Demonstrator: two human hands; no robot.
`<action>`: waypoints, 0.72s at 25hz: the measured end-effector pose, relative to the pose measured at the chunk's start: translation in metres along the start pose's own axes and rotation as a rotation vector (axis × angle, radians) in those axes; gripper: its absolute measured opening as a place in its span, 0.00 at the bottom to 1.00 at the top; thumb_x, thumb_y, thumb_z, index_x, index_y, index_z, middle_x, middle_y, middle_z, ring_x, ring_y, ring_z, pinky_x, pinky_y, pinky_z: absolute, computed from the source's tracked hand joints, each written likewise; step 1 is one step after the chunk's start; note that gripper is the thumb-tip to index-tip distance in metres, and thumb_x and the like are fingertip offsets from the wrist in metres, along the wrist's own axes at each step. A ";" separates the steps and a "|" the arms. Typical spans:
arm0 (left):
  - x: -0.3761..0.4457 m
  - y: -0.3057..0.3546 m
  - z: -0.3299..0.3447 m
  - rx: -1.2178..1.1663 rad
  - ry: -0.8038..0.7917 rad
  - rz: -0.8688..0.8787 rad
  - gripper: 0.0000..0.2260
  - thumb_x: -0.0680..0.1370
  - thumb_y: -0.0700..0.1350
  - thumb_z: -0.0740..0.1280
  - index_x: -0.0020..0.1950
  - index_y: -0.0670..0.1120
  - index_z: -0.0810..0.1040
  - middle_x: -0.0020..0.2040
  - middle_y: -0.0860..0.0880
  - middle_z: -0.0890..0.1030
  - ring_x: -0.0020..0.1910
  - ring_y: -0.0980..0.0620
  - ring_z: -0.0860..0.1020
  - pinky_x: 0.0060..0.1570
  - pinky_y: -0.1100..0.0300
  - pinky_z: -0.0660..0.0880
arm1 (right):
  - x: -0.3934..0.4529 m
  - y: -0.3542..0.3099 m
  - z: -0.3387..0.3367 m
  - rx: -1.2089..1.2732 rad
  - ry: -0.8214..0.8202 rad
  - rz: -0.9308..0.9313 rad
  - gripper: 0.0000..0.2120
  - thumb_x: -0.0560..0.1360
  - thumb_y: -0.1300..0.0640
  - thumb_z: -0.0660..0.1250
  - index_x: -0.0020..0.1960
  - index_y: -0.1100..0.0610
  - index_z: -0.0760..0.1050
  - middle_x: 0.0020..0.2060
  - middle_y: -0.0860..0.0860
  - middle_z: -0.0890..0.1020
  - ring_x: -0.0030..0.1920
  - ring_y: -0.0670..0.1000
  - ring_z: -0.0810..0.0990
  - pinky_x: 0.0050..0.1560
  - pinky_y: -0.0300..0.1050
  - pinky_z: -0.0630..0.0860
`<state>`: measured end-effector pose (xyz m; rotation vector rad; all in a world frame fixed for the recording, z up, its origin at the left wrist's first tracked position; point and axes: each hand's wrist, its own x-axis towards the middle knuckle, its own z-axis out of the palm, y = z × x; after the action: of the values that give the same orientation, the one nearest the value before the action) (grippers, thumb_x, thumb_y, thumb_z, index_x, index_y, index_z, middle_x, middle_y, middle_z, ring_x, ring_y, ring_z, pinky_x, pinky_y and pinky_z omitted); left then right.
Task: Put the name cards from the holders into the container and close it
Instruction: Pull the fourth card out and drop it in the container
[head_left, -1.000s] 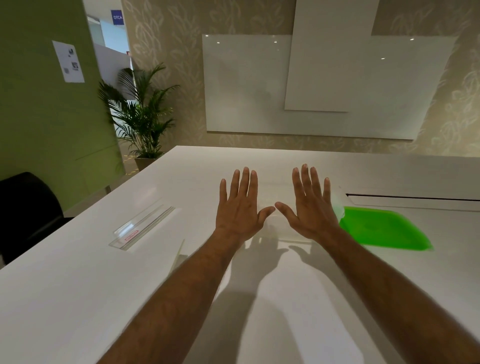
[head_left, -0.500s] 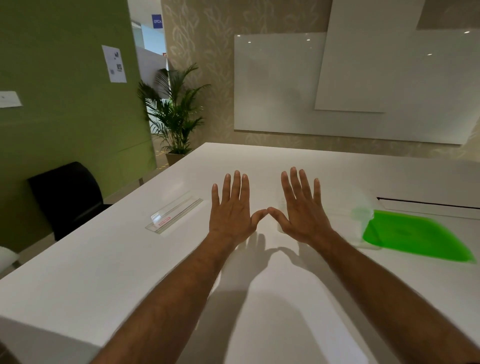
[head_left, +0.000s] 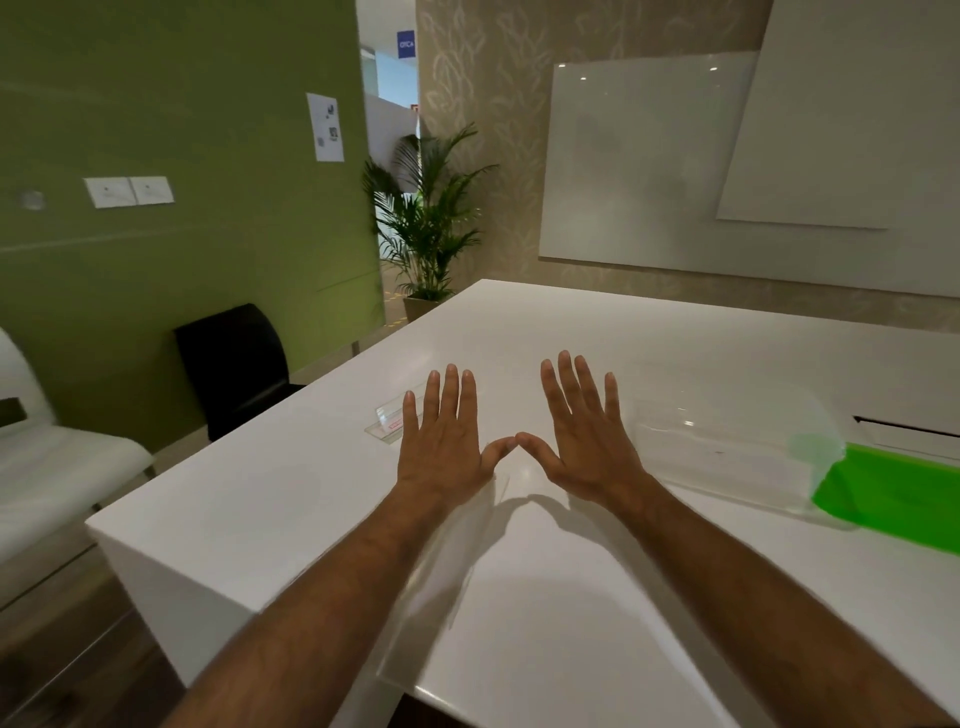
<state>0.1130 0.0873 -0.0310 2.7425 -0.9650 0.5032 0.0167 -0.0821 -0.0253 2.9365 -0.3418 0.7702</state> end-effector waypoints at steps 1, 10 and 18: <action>-0.003 -0.006 0.000 -0.003 -0.013 -0.020 0.48 0.69 0.76 0.38 0.81 0.47 0.38 0.81 0.46 0.38 0.79 0.43 0.37 0.75 0.41 0.37 | 0.001 -0.006 0.003 0.015 -0.003 -0.014 0.43 0.71 0.26 0.36 0.79 0.50 0.39 0.79 0.53 0.40 0.79 0.56 0.38 0.75 0.66 0.38; -0.025 -0.035 -0.010 -0.107 -0.151 -0.103 0.47 0.72 0.76 0.47 0.81 0.46 0.49 0.81 0.45 0.53 0.80 0.43 0.50 0.75 0.42 0.52 | 0.007 -0.032 0.015 0.244 -0.167 -0.264 0.34 0.79 0.36 0.50 0.80 0.49 0.46 0.80 0.49 0.48 0.79 0.49 0.46 0.78 0.56 0.47; -0.035 -0.035 -0.024 -0.229 -0.248 -0.112 0.33 0.61 0.79 0.60 0.49 0.56 0.81 0.45 0.59 0.80 0.47 0.53 0.79 0.47 0.53 0.77 | 0.010 -0.034 0.016 0.235 -0.238 -0.368 0.16 0.80 0.53 0.61 0.66 0.50 0.76 0.65 0.47 0.78 0.66 0.51 0.74 0.64 0.47 0.70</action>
<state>0.1037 0.1408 -0.0242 2.6700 -0.8525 0.0297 0.0403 -0.0530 -0.0350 3.1727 0.2920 0.4386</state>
